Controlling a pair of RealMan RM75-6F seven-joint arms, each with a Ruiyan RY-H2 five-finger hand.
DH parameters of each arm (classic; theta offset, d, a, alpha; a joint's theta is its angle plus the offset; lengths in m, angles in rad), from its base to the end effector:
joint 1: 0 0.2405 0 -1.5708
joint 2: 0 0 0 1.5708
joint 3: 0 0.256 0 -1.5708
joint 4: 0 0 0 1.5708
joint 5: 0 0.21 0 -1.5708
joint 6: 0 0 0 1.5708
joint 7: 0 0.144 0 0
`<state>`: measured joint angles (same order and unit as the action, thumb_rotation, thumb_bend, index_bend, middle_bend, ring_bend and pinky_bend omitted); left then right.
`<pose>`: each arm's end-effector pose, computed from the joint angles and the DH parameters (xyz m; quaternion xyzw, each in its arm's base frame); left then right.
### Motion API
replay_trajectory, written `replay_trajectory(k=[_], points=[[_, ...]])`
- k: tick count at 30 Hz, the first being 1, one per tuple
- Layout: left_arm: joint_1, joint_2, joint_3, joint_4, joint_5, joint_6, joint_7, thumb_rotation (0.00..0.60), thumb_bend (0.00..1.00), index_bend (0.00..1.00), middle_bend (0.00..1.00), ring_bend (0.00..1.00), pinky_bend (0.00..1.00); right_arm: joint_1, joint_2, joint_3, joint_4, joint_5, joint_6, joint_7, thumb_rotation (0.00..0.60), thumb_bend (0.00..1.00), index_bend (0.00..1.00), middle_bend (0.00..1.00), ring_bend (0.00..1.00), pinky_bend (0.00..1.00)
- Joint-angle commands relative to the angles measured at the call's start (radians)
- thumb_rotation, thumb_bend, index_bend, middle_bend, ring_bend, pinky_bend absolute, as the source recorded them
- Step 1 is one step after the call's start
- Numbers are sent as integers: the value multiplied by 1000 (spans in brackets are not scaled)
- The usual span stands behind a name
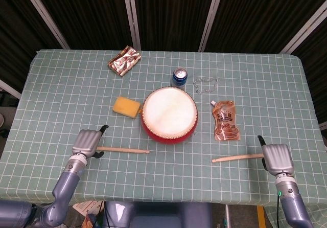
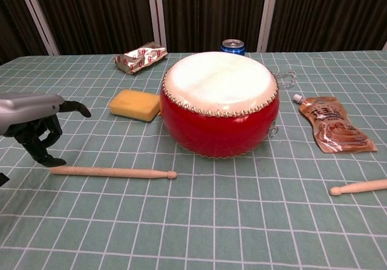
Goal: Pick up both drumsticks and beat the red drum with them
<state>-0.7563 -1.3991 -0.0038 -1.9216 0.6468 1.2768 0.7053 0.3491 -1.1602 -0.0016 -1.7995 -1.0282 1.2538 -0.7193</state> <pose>-0.1718 0.2777 0.0173 -0.7158 -0.4441 -0.2257 0.4894 -0.2893 -0.2296 0.1046 0.6982 -0.3494 0.1408 0.6088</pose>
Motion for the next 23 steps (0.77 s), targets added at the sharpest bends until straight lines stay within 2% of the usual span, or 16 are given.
replay_trajectory(k=[1,6,7,8,10,12,14,19,23], points=[[75,84,38,-46,151,41,-117,600,196,32,320,454,506,-27,25,17,-13,-78,47,113,600,414,57,497,565,504],[211,180,111,-22,434,167,-328,600,157,14,113,201,367,-86,68,27,-7,-223,137,340,600,317,8,249,277,271],[244,197,130,-3,490,205,-372,600,147,8,84,167,338,-99,75,27,2,-257,163,385,600,295,1,177,189,225],[273,212,148,17,538,237,-410,600,133,2,42,120,290,-113,78,24,17,-288,186,424,600,268,0,102,104,179],[334,242,183,69,622,301,-491,600,106,0,5,48,184,-142,81,10,56,-346,232,486,600,222,0,19,20,105],[373,263,202,112,664,338,-539,600,76,0,0,3,69,-162,80,-3,83,-372,254,507,600,192,0,0,0,52],[406,283,221,155,694,363,-569,600,48,0,0,0,23,-181,78,-17,102,-392,270,517,600,180,0,0,0,19],[485,304,249,270,728,413,-597,600,0,0,0,0,0,-210,45,-19,163,-444,326,548,600,172,0,0,0,0],[523,307,236,307,725,425,-660,600,0,0,0,0,0,-218,11,-4,213,-460,348,589,600,171,0,0,0,0]])
